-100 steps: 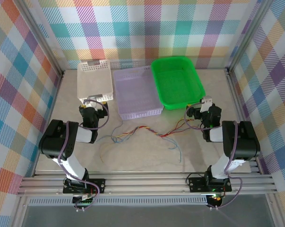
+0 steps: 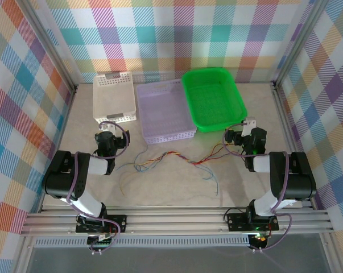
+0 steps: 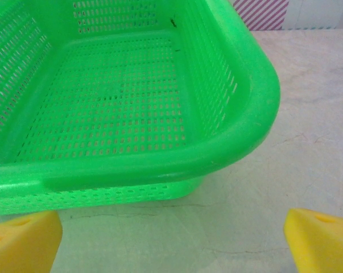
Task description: Untangle the cables
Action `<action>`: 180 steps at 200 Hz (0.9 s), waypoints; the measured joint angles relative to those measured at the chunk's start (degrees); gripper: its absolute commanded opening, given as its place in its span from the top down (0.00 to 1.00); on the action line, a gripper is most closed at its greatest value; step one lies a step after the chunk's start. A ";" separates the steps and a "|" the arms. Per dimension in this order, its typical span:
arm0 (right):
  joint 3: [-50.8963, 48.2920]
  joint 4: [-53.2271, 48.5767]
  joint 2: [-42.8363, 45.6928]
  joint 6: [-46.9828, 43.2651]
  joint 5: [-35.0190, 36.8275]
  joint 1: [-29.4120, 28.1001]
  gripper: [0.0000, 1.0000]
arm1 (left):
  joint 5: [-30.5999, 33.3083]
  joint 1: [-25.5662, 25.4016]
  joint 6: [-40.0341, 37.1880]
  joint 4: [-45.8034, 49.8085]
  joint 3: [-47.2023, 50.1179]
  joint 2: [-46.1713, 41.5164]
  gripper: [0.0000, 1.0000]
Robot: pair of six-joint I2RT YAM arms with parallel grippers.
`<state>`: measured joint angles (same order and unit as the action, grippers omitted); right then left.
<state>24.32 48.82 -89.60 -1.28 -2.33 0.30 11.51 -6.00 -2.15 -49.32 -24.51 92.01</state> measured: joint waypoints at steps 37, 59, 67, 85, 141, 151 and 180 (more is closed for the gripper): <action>-0.02 -0.70 0.11 0.48 0.24 0.00 0.00 | -0.55 0.17 0.02 1.40 0.02 -0.63 0.00; -0.02 -1.05 0.11 0.63 0.26 0.00 0.00 | -0.59 0.20 0.02 1.44 0.02 -0.74 0.00; -0.02 -1.09 0.11 0.63 0.24 0.00 0.00 | -0.59 0.20 0.02 1.46 0.02 -0.79 0.00; -0.02 -1.25 0.11 0.66 0.26 -0.04 0.00 | -0.59 0.20 0.17 1.51 0.02 -0.87 0.00; -0.02 -1.42 0.20 0.68 0.39 -0.33 0.00 | -0.81 0.20 0.63 1.84 0.22 -1.14 0.00; -0.09 -1.40 0.20 0.68 0.37 -0.33 0.00 | -0.74 0.20 0.85 2.19 0.39 -1.36 0.00; -0.96 -1.77 1.40 0.42 -0.74 -0.33 0.00 | 0.44 0.22 1.33 6.03 0.70 -5.86 0.00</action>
<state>23.35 47.05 -88.20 -0.86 -3.07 -0.03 11.94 -5.78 -0.82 -43.29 -23.81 86.15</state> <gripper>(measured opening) 0.997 0.998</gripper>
